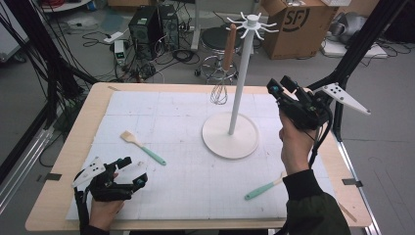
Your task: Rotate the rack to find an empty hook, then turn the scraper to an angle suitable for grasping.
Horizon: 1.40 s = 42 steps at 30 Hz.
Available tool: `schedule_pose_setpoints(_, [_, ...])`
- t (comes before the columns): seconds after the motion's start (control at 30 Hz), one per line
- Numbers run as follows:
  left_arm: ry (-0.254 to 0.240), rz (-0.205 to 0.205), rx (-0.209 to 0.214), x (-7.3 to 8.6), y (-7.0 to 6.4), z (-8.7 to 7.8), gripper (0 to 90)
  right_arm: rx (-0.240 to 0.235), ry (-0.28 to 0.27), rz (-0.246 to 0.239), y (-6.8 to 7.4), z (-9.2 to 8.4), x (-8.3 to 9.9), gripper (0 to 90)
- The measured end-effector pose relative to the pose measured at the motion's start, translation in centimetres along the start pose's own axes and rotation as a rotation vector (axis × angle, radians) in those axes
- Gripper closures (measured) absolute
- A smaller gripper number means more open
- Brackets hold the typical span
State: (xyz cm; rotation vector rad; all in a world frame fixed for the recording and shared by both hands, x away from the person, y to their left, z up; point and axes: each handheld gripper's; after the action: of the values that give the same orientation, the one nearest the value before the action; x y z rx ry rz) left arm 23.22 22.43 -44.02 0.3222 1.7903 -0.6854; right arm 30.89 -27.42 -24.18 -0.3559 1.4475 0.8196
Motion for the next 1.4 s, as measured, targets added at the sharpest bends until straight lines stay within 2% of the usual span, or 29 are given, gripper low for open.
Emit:
schedule_pose_setpoints(0.2, [0.004,0.001,0.007,0.0,-0.2,0.2,1.7,-0.017,0.029,-0.031,0.4,-0.7,0.5,41.0])
schedule_pose_setpoints(0.43, [0.003,0.005,0.016,0.0,-0.4,0.6,1.7,-0.035,0.089,-0.058,1.4,-1.9,2.7,39.7])
schedule_pose_setpoints(0.53, [0.009,0.01,0.021,-0.1,-0.4,0.9,1.7,-0.038,0.125,-0.049,1.5,-2.5,3.6,38.8])
schedule_pose_setpoints(1.0, [0.007,0.019,0.014,0.0,-0.6,1.0,1.7,-0.042,0.203,-0.045,1.3,-4.5,6.5,39.4])
schedule_pose_setpoints(1.07, [0.007,0.018,0.016,0.0,-0.6,1.0,1.7,-0.042,0.214,-0.044,1.2,-4.9,6.9,41.6])
schedule_pose_setpoints(1.3, [0.004,0.021,0.014,0.0,-0.6,0.9,1.7,-0.073,0.253,-0.022,0.8,-6.5,8.5,58.8])
schedule_pose_setpoints(1.4, [-0.001,0.02,0.014,0.0,-0.5,0.9,1.7,-0.081,0.295,-0.012,0.5,-7.0,9.4,64.5])
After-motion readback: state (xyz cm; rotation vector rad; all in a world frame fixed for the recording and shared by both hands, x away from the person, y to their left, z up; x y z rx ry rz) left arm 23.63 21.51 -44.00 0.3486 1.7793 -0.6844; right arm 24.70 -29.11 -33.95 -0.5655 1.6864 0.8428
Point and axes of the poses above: each handheld gripper's, and its own axes: z roughly forward along the jaws, x roughly out of its underside, y roughly to its left, and after that the axes turned 10 degrees about -x, right-handed
